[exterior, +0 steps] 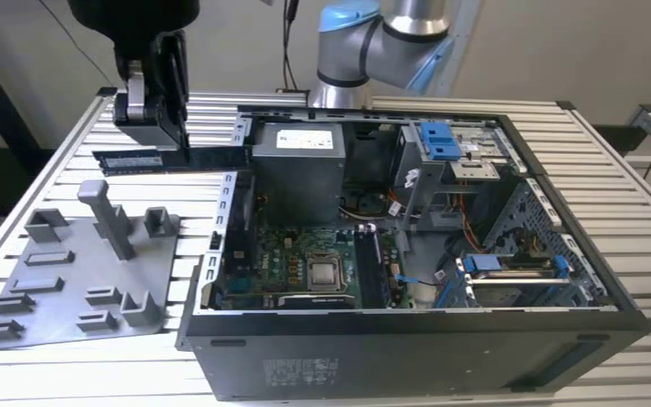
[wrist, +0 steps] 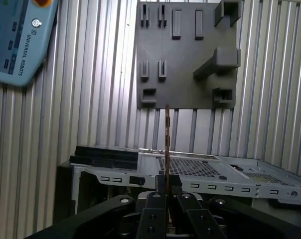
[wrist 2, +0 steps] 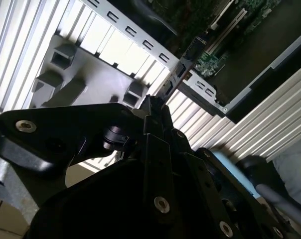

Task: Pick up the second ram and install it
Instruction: 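Pick up the second ram and move it above second insertion slot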

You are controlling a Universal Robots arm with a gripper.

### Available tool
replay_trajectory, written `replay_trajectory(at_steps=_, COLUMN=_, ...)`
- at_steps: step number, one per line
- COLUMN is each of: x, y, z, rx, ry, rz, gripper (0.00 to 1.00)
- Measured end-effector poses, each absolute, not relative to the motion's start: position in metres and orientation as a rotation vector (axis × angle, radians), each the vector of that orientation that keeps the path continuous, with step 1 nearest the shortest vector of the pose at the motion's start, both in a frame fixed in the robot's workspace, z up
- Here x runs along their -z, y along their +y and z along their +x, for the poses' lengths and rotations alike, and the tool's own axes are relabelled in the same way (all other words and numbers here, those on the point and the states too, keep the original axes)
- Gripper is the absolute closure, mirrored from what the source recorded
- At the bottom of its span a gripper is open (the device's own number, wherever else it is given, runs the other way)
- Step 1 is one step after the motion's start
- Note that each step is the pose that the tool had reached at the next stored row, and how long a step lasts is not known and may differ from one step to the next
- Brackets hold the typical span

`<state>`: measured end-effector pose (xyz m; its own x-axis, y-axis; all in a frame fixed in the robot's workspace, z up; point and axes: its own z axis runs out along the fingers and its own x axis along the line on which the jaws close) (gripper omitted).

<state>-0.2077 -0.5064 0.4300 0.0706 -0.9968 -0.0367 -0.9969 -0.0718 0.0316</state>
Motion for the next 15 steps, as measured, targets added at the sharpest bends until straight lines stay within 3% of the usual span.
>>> replay_trajectory(at_steps=15, x=-0.430, y=-0.506, z=-0.188, rx=-0.076, ry=2.139, rz=-2.297, gripper=0.86)
